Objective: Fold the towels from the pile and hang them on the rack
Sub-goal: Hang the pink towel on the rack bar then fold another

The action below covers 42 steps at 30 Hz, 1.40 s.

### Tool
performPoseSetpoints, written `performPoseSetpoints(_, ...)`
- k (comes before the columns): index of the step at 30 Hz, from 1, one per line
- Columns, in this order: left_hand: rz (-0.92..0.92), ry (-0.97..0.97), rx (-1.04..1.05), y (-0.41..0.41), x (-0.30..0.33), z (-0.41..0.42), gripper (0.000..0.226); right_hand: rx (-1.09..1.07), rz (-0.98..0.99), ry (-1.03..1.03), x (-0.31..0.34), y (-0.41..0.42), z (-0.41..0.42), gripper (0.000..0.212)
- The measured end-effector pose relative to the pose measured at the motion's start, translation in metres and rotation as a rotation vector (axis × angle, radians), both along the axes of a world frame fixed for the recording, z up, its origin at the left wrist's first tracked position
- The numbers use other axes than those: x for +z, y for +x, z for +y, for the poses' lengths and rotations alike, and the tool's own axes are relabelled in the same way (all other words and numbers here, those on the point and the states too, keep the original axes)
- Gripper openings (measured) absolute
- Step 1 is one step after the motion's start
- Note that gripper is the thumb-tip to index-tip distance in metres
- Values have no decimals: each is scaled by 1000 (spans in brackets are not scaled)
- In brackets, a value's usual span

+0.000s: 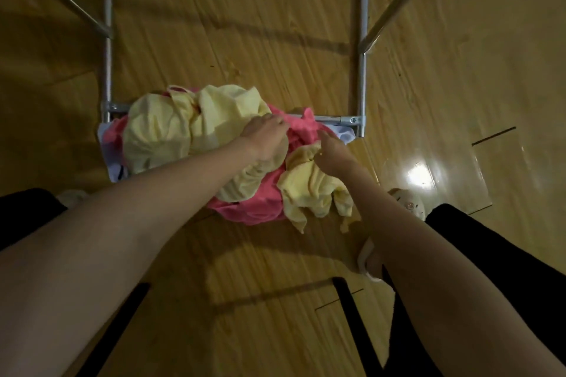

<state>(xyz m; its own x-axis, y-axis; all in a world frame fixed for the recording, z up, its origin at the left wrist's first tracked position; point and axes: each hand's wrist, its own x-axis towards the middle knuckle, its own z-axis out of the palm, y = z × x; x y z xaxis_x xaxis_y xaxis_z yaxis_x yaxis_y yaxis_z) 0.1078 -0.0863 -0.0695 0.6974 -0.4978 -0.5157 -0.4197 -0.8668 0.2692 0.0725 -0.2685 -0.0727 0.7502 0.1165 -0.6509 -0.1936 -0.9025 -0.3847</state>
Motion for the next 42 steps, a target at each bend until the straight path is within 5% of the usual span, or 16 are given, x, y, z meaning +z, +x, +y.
performPoseSetpoints(9, -51, 73, 106, 37, -31, -32, 25, -27, -31, 72, -27, 18, 10, 68)
performPoseSetpoints(12, -66, -92, 212, 34, -27, -24, 20, -16, -63, 115, -18, 21, 19, 70)
performPoseSetpoints(16, -92, -424, 487, 20, -8, -7, 12, 41, -272, 127, 2, 22, 27, 40)
performPoseSetpoints(22, -149, -708, 638, -17, 70, 21, 11, -128, -284, 238, 45, 9, 42, 15)
performPoseSetpoints(35, -424, -813, 613, -46, 263, 60, 10, -359, -643, 653, 250, -32, 55, 3)
performPoseSetpoints(42, -319, -1116, 570, -77, 384, 63, 12, -290, -759, 768, 346, -65, 72, 8)
